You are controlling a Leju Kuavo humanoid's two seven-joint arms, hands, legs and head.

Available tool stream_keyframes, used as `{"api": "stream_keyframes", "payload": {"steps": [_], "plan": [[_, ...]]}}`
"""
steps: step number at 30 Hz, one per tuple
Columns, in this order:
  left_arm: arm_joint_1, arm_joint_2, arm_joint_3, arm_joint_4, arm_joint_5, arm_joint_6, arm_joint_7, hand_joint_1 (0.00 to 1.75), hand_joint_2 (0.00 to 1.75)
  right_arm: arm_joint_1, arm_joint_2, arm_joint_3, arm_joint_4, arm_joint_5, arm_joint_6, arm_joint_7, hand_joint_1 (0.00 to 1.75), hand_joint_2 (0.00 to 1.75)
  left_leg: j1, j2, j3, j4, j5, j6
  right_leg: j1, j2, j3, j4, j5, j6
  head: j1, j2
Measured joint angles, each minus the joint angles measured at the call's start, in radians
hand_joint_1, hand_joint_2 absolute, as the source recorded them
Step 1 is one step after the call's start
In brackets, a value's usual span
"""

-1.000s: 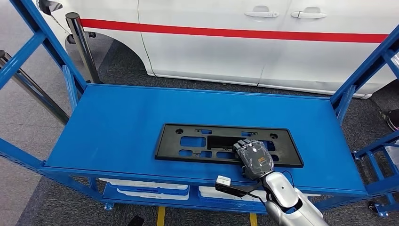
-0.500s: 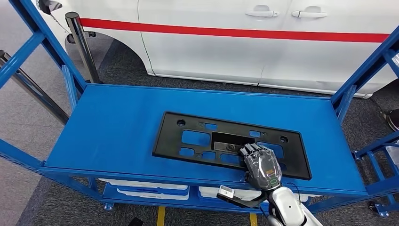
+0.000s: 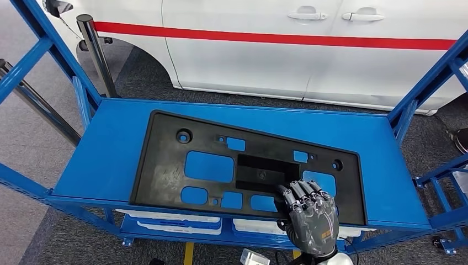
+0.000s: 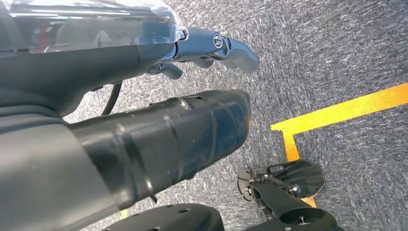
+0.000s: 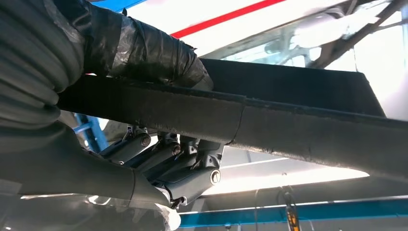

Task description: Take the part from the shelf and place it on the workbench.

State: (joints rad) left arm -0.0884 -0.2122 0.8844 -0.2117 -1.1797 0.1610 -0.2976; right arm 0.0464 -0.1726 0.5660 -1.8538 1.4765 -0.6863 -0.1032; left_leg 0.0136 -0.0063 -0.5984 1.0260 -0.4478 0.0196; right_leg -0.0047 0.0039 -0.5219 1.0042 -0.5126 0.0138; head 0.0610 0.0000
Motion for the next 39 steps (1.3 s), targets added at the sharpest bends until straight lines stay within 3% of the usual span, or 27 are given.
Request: {"api": "stream_keyframes", "payload": {"steps": [16,20,29,39], "plan": [[0.004,0.0,0.016,0.0,0.006,-0.005,-0.008,0.0,0.0,0.053,0.044,0.026,-0.036,-0.018,0.0,-0.048,1.75,1.75,0.0,0.0,0.0,0.0,0.0,0.0,-0.001,0.0,0.0,0.0,0.0,0.0,0.0,0.0],[0.004,0.0,0.02,0.0,0.01,-0.014,-0.012,0.0,1.75,0.059,0.072,0.034,-0.027,-0.009,0.0,-0.06,1.75,1.75,0.0,0.0,0.0,0.0,0.0,0.0,0.0,0.0,0.0,0.0,0.0,0.0,0.0,0.0],[0.005,0.0,0.037,0.0,0.003,-0.066,-0.043,0.0,1.75,0.059,0.095,0.042,0.014,-0.054,0.0,-0.068,1.75,1.75,0.0,0.0,0.0,0.0,0.0,0.0,0.0,0.0,0.0,0.0,0.0,0.0,0.0,0.0],[0.007,-0.001,0.041,0.0,-0.014,0.029,0.033,0.0,1.75,0.069,0.124,0.042,0.052,-0.089,0.0,-0.093,1.75,1.75,-0.003,0.0,0.0,0.001,-0.001,0.001,-0.002,0.0,0.0,-0.001,0.0,0.0,0.0,0.0]]}}
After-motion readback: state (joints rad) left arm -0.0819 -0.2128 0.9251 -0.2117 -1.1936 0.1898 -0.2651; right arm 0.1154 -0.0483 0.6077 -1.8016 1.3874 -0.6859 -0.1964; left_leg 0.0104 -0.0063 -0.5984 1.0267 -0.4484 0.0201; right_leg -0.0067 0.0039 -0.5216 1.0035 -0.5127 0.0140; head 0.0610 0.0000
